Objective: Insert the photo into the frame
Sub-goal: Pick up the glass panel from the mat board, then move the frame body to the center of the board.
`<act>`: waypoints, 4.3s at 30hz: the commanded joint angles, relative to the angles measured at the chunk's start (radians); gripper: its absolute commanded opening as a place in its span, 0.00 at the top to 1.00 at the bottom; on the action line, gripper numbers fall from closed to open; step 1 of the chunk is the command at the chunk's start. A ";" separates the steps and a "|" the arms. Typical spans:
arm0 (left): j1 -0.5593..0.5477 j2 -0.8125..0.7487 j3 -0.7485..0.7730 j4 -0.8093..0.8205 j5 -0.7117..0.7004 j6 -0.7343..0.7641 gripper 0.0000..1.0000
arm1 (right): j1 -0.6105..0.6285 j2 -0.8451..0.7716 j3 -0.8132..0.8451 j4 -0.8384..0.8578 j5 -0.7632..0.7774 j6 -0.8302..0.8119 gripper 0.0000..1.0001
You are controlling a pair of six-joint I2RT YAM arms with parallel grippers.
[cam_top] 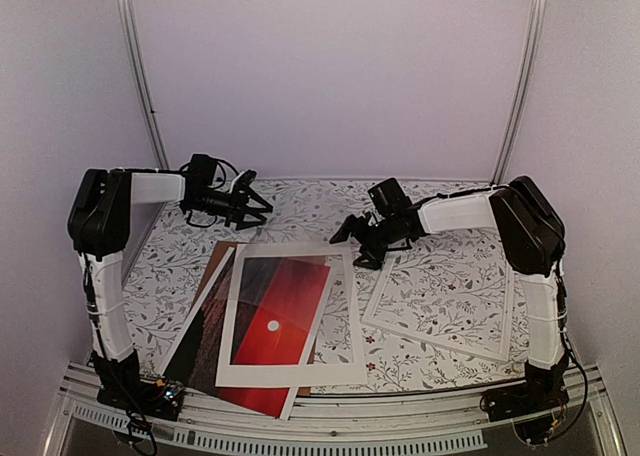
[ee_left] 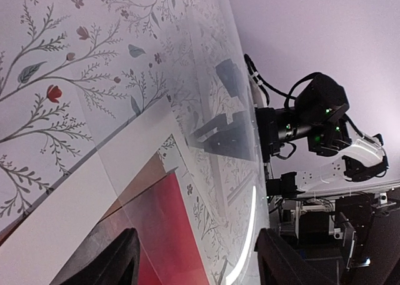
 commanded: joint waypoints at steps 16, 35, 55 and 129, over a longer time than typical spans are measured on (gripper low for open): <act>-0.004 -0.121 -0.085 0.193 0.069 -0.143 0.31 | 0.018 0.069 0.012 -0.004 0.019 -0.024 0.10; 0.004 -0.167 -0.105 0.271 0.079 -0.245 0.26 | 0.027 0.083 0.012 0.008 0.016 -0.023 0.10; 0.004 -0.231 -0.157 0.334 0.030 -0.361 0.19 | 0.032 0.098 0.021 0.016 0.018 -0.024 0.11; -0.072 -0.561 -0.072 -0.113 -0.503 -0.012 1.00 | 0.015 -0.375 -0.042 -0.147 0.255 -0.482 0.09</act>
